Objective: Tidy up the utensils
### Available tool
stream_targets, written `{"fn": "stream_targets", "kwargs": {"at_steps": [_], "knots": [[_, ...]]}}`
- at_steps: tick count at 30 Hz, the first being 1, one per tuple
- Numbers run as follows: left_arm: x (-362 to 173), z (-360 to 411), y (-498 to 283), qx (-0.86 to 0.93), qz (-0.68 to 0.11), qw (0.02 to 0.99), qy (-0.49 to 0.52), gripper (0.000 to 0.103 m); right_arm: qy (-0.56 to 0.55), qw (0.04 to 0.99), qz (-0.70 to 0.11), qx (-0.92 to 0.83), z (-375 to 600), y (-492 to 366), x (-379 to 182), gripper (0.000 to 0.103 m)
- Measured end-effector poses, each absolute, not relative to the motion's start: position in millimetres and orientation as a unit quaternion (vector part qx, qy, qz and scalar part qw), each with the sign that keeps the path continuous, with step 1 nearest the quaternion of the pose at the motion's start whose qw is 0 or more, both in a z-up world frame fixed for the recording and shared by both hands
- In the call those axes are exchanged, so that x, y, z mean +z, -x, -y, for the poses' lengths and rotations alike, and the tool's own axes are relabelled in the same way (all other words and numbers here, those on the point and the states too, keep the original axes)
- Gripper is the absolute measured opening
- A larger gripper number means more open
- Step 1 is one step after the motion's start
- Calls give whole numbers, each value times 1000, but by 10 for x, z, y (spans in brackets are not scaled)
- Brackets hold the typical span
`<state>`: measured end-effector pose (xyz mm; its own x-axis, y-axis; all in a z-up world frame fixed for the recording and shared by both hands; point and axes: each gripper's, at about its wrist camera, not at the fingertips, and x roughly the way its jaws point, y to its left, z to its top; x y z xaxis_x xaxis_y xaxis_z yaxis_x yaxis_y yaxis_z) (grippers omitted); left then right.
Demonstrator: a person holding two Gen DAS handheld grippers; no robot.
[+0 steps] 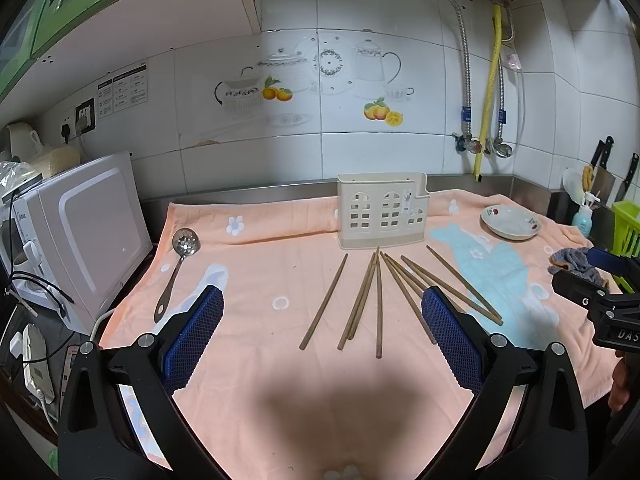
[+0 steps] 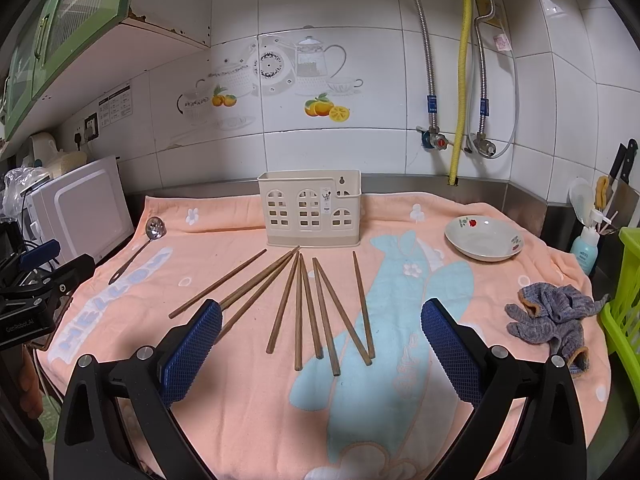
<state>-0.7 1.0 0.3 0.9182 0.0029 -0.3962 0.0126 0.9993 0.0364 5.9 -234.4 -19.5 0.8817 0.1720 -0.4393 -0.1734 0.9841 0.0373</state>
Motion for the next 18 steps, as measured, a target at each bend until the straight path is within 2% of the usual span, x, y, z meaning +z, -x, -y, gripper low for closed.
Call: {"fn": "stream_targets", "kwargs": {"at_steps": [18], "knots": [[-58,0,-9,-4,-200,980,-18,98,2,969,-228,91,2323,-69,-197,97]]}}
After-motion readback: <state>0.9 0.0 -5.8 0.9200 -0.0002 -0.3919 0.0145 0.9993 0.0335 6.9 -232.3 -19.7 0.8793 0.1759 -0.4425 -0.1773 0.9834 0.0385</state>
